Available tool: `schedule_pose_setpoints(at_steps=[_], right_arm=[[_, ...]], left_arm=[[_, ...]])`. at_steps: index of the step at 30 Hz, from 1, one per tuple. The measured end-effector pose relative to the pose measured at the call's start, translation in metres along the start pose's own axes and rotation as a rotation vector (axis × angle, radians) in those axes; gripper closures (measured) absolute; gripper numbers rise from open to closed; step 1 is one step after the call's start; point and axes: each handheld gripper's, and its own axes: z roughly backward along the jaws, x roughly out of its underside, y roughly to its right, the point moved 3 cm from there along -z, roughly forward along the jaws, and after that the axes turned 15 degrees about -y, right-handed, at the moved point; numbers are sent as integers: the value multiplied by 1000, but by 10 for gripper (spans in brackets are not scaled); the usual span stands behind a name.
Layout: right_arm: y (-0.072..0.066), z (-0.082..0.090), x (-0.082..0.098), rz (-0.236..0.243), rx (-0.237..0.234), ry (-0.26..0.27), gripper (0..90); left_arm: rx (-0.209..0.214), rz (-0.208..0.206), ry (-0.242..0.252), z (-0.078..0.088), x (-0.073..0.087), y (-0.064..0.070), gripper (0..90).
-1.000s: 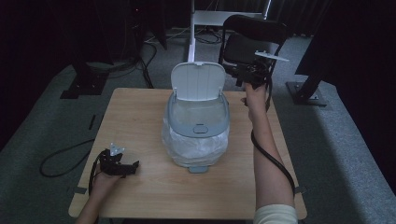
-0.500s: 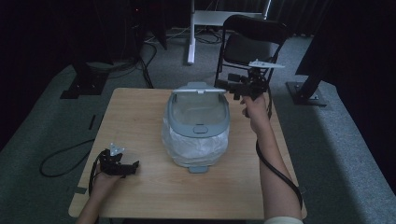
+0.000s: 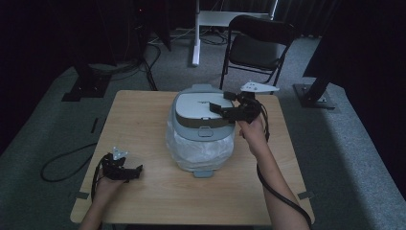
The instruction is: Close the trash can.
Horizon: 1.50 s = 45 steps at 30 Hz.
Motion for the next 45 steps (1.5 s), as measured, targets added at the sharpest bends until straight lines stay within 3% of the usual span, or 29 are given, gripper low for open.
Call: schedule_pose_setpoints(at_steps=[7,17,21,29,35,37,45], right_arm=[[-13,-4,5,29,2,-3,136],[-27,-8,8,98,73,-42,131],[-31,-8,9,114,76,-46,131],[-33,-8,9,121,87,-68,121],[-40,-9,13,161,154,-119,109],[-43,-9,13,164,154,-129,109],[-44,-8,15,157,171,-123,109]], left_arm=[[-2,3,0,-1,-1,0,7],[-1,5,1,0,0,0,7],[-1,4,1,0,1,0,7],[-3,4,1,1,1,0,7],[-3,4,1,1,1,0,7],[-3,4,1,1,1,0,7],[-4,3,1,1,2,0,7]])
